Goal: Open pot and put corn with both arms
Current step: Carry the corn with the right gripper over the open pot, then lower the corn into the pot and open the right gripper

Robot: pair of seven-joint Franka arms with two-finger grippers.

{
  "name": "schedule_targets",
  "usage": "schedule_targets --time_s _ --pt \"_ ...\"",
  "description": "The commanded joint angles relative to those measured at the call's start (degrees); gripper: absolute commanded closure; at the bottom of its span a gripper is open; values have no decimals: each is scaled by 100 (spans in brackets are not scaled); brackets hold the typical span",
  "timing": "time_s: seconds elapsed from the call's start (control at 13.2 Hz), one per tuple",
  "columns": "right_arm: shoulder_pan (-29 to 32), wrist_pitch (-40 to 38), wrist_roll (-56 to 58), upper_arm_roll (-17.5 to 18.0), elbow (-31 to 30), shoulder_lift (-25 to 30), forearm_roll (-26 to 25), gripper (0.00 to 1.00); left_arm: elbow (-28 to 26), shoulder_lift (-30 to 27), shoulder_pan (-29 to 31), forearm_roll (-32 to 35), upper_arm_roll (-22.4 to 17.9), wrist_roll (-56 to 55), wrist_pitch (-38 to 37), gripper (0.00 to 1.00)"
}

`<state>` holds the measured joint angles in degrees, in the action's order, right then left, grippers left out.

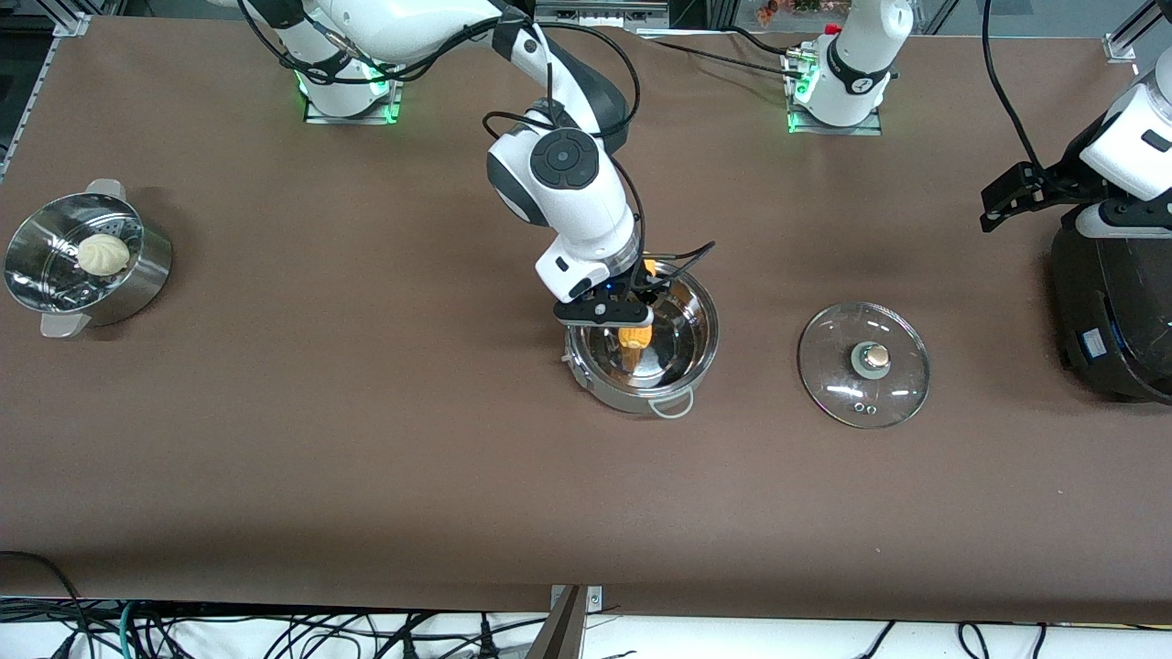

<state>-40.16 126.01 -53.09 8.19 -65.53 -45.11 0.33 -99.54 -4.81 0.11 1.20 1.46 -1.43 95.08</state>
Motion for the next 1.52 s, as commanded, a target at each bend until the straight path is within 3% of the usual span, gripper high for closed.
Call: schedule_targets --time_s 0.0,0.46,1.06,1.29,1.44 --pt "-71 257 -79 -37 260 -296 64 76 -30 -46 42 -138 -6 117 -51 0" --pt "-62 574 -26 -63 260 -525 11 72 -30 -46 42 -138 -6 126 -51 0" --pt "-71 495 255 -63 181 -587 -288 61 -30 -46 42 -147 -6 126 -51 0" --pt "-71 442 246 -63 181 -587 -279 48 -30 -46 42 -146 -6 126 -51 0" --pt "-62 363 246 -63 181 -560 -288 29 -30 -46 42 -138 -6 126 -51 0"
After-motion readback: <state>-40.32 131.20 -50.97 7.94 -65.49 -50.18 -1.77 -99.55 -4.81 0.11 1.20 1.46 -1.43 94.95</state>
